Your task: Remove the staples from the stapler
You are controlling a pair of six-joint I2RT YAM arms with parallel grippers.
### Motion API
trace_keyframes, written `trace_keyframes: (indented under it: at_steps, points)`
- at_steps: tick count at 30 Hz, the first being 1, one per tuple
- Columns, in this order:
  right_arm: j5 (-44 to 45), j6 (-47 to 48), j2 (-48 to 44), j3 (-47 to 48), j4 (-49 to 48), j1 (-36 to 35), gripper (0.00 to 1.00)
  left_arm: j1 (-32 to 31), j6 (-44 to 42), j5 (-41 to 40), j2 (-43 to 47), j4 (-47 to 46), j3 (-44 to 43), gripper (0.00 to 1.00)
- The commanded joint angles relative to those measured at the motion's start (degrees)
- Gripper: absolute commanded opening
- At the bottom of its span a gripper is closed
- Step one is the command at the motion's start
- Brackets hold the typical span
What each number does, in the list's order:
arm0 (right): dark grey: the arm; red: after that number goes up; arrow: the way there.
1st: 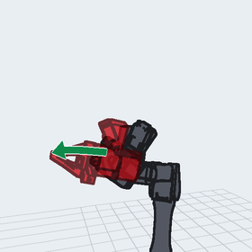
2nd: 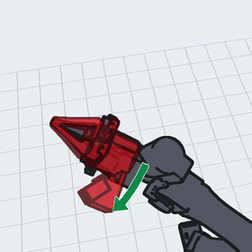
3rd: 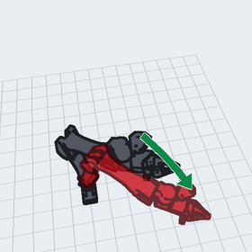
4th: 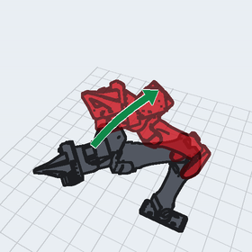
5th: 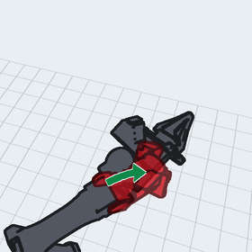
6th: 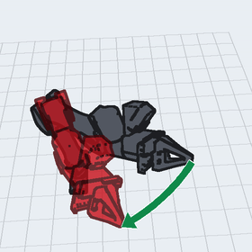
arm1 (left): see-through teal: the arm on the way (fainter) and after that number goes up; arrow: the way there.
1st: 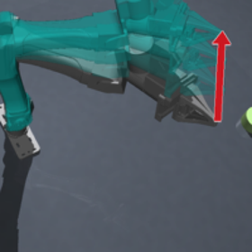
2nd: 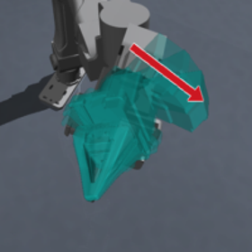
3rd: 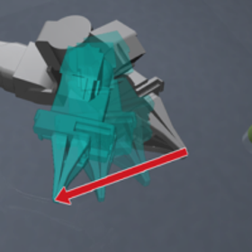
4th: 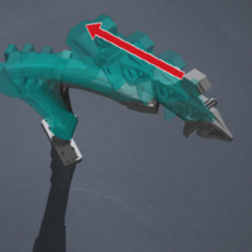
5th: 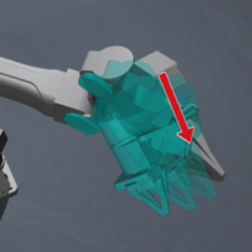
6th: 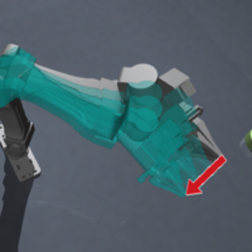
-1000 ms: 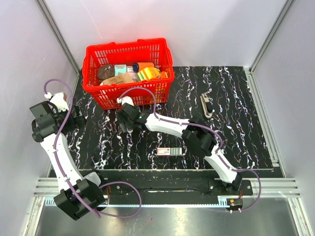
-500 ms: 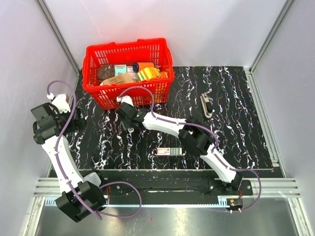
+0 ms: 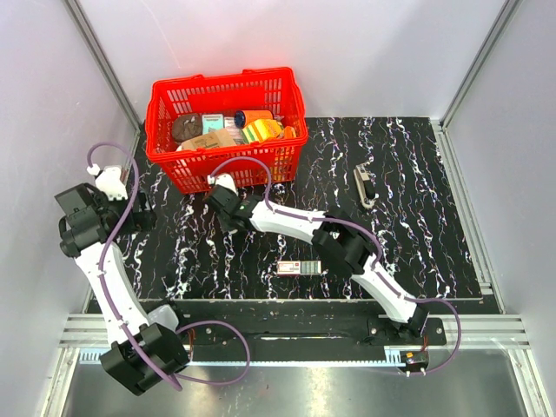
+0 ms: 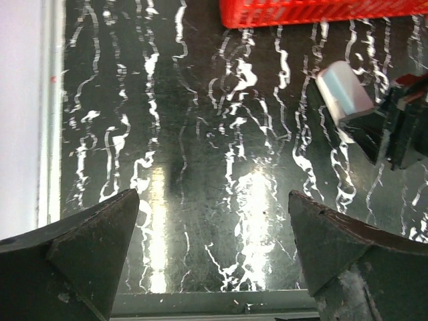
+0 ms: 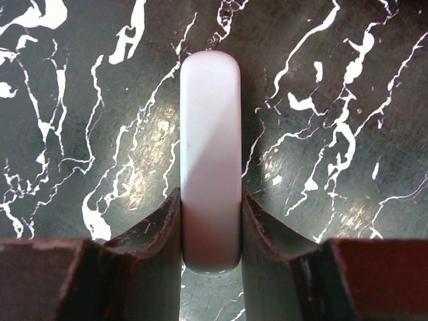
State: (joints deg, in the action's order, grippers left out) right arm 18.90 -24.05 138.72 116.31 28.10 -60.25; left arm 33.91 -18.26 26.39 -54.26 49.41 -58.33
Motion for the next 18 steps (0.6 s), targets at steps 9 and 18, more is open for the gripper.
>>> trace_keyframes:
  at_steps: [9, 18]
  points:
    - [-4.3, -16.6, -25.4, -28.6, -25.7, -1.5, 0.02, -21.8, -7.9, 15.3, 2.3, -4.0, 8.7, 0.99]
    - [-7.1, -30.3, -33.4, -43.2, -43.1, -1.5, 0.0, -32.5, -6.4, 16.8, -2.8, -9.5, 10.6, 0.99]
